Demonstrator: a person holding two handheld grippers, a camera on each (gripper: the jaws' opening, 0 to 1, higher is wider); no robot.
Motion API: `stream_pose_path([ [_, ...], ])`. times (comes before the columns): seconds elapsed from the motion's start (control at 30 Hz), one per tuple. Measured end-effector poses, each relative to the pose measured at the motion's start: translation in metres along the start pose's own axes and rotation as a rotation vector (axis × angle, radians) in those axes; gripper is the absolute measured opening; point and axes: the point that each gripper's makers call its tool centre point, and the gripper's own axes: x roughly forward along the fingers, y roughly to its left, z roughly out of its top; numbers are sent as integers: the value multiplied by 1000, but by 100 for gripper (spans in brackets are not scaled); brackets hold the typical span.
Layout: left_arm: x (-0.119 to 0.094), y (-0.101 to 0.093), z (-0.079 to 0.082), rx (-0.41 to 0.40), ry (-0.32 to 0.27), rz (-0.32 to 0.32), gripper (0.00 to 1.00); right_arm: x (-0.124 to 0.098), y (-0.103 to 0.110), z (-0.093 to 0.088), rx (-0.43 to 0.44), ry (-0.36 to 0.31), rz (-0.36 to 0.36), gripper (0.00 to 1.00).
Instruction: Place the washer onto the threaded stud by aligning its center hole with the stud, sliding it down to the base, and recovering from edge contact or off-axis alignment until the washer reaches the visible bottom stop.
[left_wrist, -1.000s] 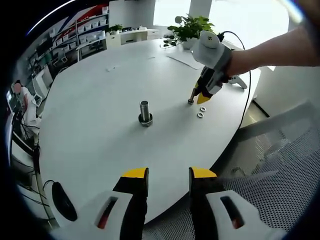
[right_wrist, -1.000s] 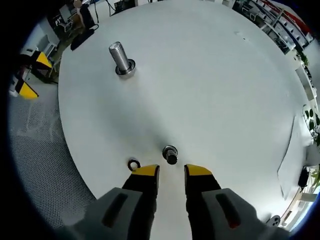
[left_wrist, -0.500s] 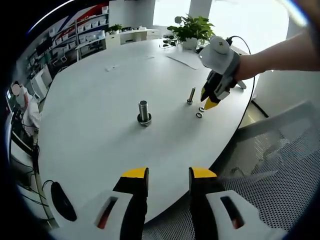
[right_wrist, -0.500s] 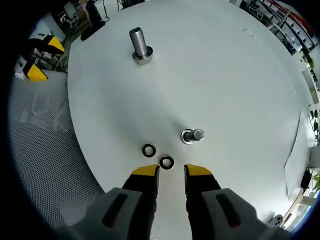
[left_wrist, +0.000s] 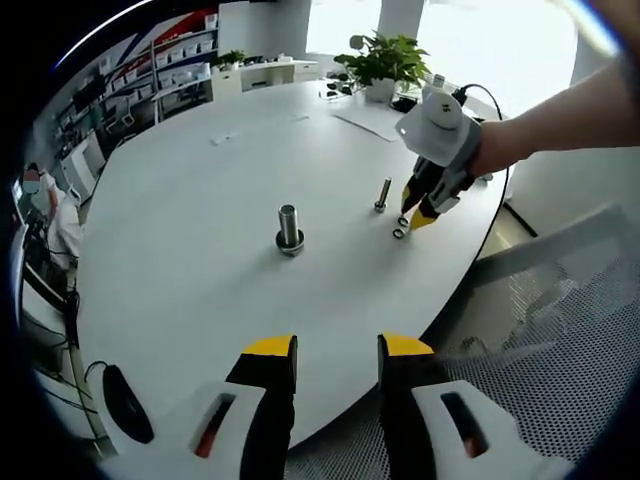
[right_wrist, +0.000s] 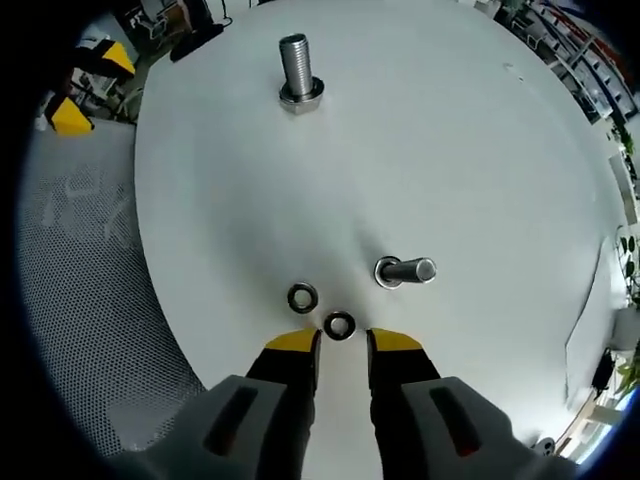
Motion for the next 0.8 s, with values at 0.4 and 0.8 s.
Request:
stream_pose_path([
  [0.4,0,-1,-1,13,8,2,31,0,9,3,-200,31,26,17],
  [0.8,2,-2,-2,22,13,-2,30,5,7,4,-164,89,36,15],
])
